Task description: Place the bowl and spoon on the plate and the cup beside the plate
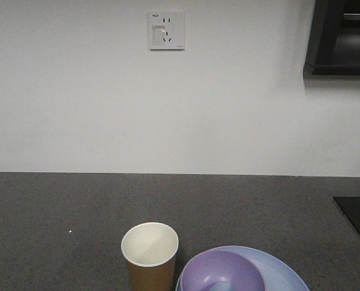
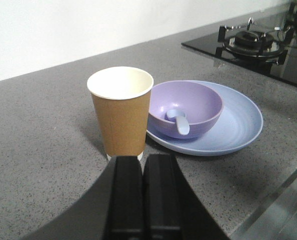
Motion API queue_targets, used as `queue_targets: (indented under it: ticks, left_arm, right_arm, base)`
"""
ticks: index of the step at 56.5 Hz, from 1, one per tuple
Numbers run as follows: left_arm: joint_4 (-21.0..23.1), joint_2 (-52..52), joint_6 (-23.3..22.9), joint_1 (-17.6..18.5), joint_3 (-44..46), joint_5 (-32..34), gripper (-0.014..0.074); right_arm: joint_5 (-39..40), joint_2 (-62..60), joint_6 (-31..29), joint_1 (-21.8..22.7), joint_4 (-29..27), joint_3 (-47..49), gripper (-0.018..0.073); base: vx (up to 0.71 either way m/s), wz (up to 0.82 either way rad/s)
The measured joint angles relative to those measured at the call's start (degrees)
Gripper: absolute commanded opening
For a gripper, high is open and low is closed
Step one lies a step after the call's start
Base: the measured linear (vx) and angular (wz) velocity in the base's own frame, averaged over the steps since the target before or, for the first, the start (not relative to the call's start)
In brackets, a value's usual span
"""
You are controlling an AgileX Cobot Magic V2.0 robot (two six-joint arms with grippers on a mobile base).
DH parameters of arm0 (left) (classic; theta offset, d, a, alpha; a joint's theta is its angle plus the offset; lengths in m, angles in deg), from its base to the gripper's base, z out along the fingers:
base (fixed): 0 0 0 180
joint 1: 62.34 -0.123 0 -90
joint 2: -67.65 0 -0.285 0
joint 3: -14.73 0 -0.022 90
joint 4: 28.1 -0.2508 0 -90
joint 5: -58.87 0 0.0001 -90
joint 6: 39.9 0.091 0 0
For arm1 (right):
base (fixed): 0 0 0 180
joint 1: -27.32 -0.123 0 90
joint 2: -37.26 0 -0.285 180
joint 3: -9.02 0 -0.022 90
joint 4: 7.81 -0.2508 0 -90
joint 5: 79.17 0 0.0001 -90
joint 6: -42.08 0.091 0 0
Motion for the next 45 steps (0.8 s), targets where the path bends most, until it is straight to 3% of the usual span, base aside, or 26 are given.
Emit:
queue_targets:
  ticks: [32,38,45]
  left_arm:
    - [-1.1,0.5,0.4,-0.3,-1.3,0.9,-0.0003]
    - [-3.0,3.8,1.7,-4.8,-5.1,5.2,-0.0003]
    - [-1.0,12.0,2.0,-15.4,-11.8,10.3,-0.0003]
  right_arm:
    - [0.0,0.0,0.0,0.0,0.0,0.0,-0.0006]
    - [0.0,0.0,0.0,0.0,0.0,0.0,-0.0006]
    - [0.0,0.0,0.0,0.0,0.0,0.0,-0.0006]
  base:
    - [0.0,0.0]
    - [0.0,0.0]
    - [0.0,0.0]
